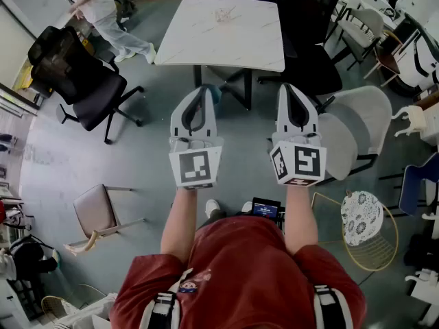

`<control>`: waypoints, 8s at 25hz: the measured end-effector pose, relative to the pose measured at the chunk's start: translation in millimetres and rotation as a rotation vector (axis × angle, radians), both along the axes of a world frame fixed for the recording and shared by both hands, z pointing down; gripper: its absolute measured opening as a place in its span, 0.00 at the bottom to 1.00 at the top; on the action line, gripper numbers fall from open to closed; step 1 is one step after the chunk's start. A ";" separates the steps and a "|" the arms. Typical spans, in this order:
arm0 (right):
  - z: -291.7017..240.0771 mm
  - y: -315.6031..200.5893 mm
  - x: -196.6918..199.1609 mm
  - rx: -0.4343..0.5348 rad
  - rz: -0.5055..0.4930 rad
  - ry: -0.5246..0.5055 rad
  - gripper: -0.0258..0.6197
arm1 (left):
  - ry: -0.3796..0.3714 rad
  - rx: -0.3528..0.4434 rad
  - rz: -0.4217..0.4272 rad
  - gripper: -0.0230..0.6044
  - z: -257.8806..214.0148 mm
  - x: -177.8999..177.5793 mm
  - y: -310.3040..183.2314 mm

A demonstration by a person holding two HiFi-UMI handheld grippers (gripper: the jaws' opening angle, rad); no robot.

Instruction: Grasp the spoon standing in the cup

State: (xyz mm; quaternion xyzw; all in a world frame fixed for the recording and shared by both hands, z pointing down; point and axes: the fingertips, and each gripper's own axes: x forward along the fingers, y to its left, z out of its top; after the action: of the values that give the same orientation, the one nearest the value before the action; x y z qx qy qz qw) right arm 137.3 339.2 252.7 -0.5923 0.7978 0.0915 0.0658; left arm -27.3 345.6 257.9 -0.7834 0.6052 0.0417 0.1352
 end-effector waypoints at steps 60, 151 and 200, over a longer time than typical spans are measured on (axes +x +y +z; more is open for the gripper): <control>24.0 -44.6 98.9 -0.015 -0.069 -0.027 0.04 | -0.009 -0.048 -0.043 0.04 16.4 116.1 -38.0; 38.3 -687.4 -74.3 -0.133 0.019 -0.008 0.04 | 0.057 -0.051 0.015 0.04 6.2 -58.4 -674.3; 189.2 -745.9 -92.7 -0.479 0.053 -0.051 0.13 | 0.070 -0.182 0.038 0.04 71.4 -72.4 -713.6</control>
State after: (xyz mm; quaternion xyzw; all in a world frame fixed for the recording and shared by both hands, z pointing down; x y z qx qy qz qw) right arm 44.7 -406.7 441.9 -0.6140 0.7788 -0.1136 -0.0587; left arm -99.7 -368.0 329.3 -0.8019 0.5958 0.0163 0.0413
